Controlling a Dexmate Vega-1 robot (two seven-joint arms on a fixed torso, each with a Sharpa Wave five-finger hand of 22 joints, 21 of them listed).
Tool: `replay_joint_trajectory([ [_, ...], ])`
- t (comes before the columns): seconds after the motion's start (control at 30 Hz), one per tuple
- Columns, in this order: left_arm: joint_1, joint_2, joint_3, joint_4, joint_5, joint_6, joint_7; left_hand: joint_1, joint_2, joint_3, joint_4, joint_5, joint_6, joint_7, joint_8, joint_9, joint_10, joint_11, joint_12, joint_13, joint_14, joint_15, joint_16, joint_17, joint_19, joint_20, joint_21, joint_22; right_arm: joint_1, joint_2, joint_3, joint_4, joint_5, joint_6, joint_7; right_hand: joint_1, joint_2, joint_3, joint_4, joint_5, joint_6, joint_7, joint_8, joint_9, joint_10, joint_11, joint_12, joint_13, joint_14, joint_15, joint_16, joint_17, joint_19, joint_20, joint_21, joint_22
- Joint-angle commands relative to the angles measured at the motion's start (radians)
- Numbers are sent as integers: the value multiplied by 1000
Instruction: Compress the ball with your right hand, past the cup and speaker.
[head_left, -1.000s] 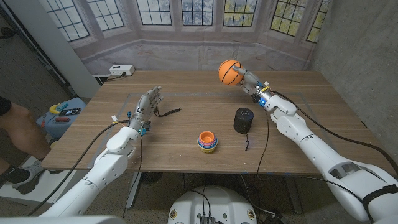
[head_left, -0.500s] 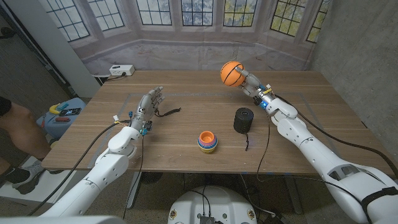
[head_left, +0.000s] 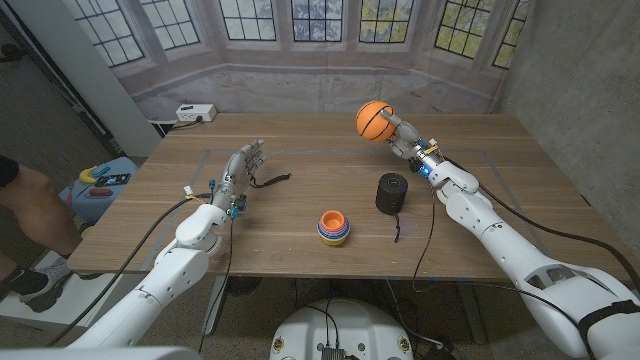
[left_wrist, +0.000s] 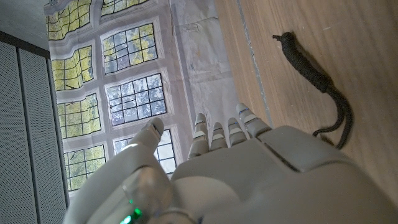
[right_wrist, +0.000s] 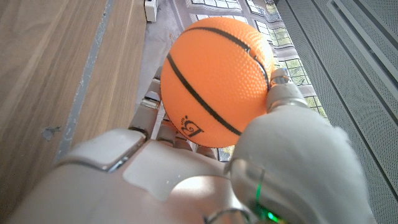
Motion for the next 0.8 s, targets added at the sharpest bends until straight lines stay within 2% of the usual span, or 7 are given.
replay_joint_trajectory([
  [0.03,1,-3,5,-3,4,4,5,9,4,0,-4,2,-3,-5,-4,6,2,6,4,5,5,4,1,2,3,7,-3,5,-7,8,8,8,6,6,0,3,9,-2,-4,0,-1,6,-3,2,3,3,-2,1,6,-8,1,2,8,-7,1,4],
  [0.17,0,-4,6,-3,6,3,6,9,4,0,-4,2,-3,-5,-4,6,2,7,4,5,5,4,1,2,3,7,-3,5,-11,12,11,8,8,12,-3,11,12,0,-9,1,6,10,-2,2,15,2,0,-1,17,-14,4,2,22,-15,6,4],
  [0.5,2,-5,8,-6,7,1,7,9,3,-1,-5,2,-2,-4,-4,6,3,6,4,5,4,4,1,2,3,6,-3,5,-19,17,18,4,16,16,-3,35,20,4,-20,1,28,25,-1,1,36,8,3,-6,32,-14,7,1,61,-61,20,4],
  [0.63,5,-7,8,-9,8,-2,10,9,3,-1,-5,3,-2,-5,-4,6,3,6,4,5,4,4,1,2,3,7,-3,5,-24,17,20,-4,17,14,-12,42,22,4,-22,0,43,57,2,1,38,9,1,-8,33,-13,6,1,70,-69,22,4],
  [0.8,10,-6,8,-15,10,-1,15,9,2,-1,-6,3,-2,-4,-4,6,3,6,4,5,4,4,1,2,3,7,-3,5,-29,14,20,-13,12,13,-24,52,23,5,-25,0,59,75,5,1,49,8,3,-10,39,-17,6,0,83,-82,26,3],
])
